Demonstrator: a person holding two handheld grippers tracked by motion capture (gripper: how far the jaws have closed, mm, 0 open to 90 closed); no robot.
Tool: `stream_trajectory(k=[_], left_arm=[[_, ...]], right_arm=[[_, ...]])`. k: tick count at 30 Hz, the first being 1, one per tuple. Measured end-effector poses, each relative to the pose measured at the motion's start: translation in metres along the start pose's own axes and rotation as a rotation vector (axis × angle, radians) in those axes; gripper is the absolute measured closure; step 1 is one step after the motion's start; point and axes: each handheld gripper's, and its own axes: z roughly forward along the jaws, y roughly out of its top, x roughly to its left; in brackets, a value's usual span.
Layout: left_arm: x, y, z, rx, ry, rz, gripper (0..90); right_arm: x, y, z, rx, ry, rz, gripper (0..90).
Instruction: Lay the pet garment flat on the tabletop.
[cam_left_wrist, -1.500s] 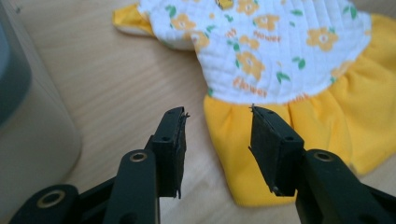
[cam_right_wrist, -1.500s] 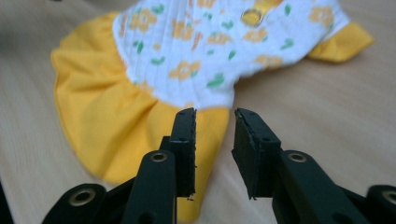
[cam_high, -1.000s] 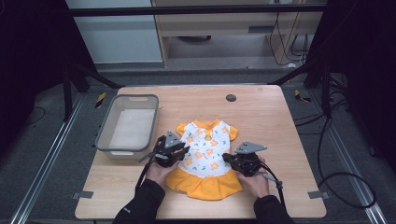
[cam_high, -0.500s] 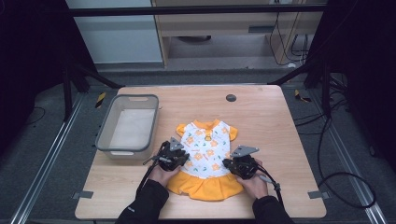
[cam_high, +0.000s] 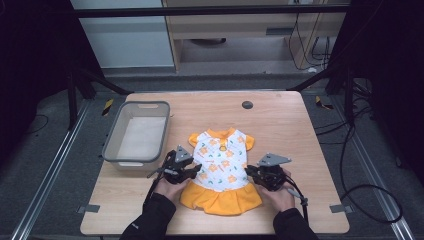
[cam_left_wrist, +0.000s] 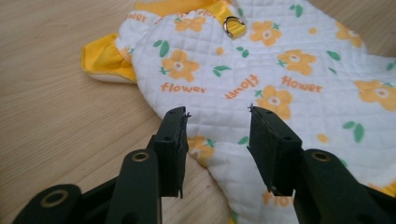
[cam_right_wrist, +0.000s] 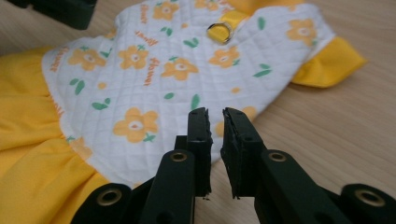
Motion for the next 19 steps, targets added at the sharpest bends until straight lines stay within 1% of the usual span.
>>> stream_trajectory(k=[1,2,3,4,5,6,7,9,10,11,12,13,14,15,16,17,18,19], left_arm=[[-0.001,-0.004,-0.009,-0.019,-0.012,0.004,50.7],[-0.001,-0.004,-0.009,-0.019,-0.012,0.004,50.2],[0.000,-0.009,-0.019,-0.033,-0.029,0.005,49.9],[0.000,-0.012,-0.023,-0.038,-0.034,0.004,48.9],[0.001,-0.015,-0.028,-0.049,-0.041,0.000,47.9],[0.001,-0.015,-0.028,-0.049,-0.041,0.000,46.8],[0.004,-0.023,-0.037,-0.060,-0.034,-0.005,45.6],[0.006,-0.032,-0.045,-0.072,-0.028,-0.002,43.5],[0.006,-0.032,-0.045,-0.072,-0.028,-0.002,42.4],[0.007,-0.036,-0.049,-0.073,-0.023,-0.002,42.4],[0.009,-0.040,-0.053,-0.076,-0.025,-0.010,41.1],[0.012,-0.048,-0.062,-0.083,-0.015,-0.024,40.4],[0.014,-0.051,-0.066,-0.083,-0.016,-0.033,39.6],[0.017,-0.054,-0.070,-0.087,-0.017,-0.036,38.8],[0.017,-0.054,-0.070,-0.087,-0.017,-0.036,38.3],[0.019,-0.057,-0.074,-0.087,-0.006,-0.035,38.3],[0.023,-0.063,-0.081,-0.084,0.012,-0.044,37.4],[0.023,-0.063,-0.081,-0.084,0.012,-0.044,37.2]], right_arm=[[-0.007,-0.002,-0.009,-0.019,-0.026,0.014,76.2],[-0.010,-0.004,-0.014,-0.024,-0.039,0.021,74.2],[-0.014,-0.005,-0.018,-0.025,-0.060,0.027,70.7],[-0.018,-0.007,-0.022,-0.025,-0.082,0.033,67.6],[-0.021,-0.009,-0.025,-0.028,-0.096,0.042,66.5],[-0.021,-0.009,-0.025,-0.028,-0.096,0.042,66.5],[-0.028,-0.014,-0.031,-0.042,-0.116,0.060,62.4],[-0.033,-0.019,-0.036,-0.045,-0.141,0.069,57.9],[-0.033,-0.019,-0.036,-0.045,-0.141,0.069,57.9],[-0.035,-0.021,-0.038,-0.048,-0.151,0.080,54.8],[-0.038,-0.025,-0.043,-0.059,-0.167,0.088,52.0],[-0.039,-0.026,-0.045,-0.061,-0.175,0.089,49.1],[-0.040,-0.028,-0.048,-0.064,-0.178,0.096,47.1],[-0.040,-0.029,-0.050,-0.067,-0.185,0.104,46.2],[-0.040,-0.029,-0.050,-0.067,-0.185,0.104,46.2],[-0.041,-0.031,-0.053,-0.072,-0.187,0.115,44.6],[-0.043,-0.035,-0.056,-0.079,-0.195,0.132,41.7],[-0.044,-0.036,-0.058,-0.080,-0.202,0.136,40.7]])
